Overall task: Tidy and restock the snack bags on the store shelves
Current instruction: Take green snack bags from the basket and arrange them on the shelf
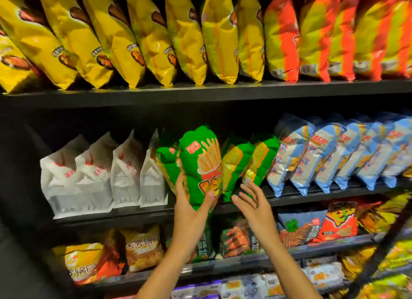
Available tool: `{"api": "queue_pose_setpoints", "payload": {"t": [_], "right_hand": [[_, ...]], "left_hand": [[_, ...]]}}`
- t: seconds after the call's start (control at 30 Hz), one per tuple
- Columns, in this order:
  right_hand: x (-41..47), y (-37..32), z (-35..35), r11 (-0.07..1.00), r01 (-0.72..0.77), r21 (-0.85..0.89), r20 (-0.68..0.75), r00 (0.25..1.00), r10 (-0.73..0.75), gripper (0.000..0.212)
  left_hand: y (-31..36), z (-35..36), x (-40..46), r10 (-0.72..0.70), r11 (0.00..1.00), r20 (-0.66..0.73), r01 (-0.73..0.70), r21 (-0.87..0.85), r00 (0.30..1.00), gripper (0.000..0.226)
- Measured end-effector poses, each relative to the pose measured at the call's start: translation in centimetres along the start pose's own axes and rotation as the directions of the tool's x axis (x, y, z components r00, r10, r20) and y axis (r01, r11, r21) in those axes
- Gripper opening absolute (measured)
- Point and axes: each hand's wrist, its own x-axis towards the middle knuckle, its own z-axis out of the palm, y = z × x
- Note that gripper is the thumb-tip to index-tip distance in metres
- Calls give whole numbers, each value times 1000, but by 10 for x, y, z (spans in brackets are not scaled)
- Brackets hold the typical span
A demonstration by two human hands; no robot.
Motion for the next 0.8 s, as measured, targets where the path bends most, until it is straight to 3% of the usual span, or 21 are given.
{"api": "queue_pose_setpoints", "payload": {"t": [0.17, 0.27, 0.4, 0.53, 0.8], "right_hand": [[47, 14, 25, 984, -51, -168, -48, 998, 43, 90], [52, 24, 33, 959, -35, -281, -162, 987, -11, 95], [61, 34, 41, 926, -47, -375, -255, 966, -54, 92], [69, 41, 44, 941, -5, -338, -321, 941, -110, 84], [68, 48, 28, 916, 32, -400, -325, 930, -174, 83]], "left_hand": [[-15, 29, 38, 133, 985, -75, -123, 123, 988, 83], [-34, 43, 57, 149, 976, -102, -130, 173, 983, 88], [-57, 59, 68, 176, 958, -143, -136, 252, 974, 93], [-77, 70, 76, 172, 943, -164, -114, 314, 971, 92], [-109, 57, 84, 177, 788, 145, -228, 571, 973, 114]]}}
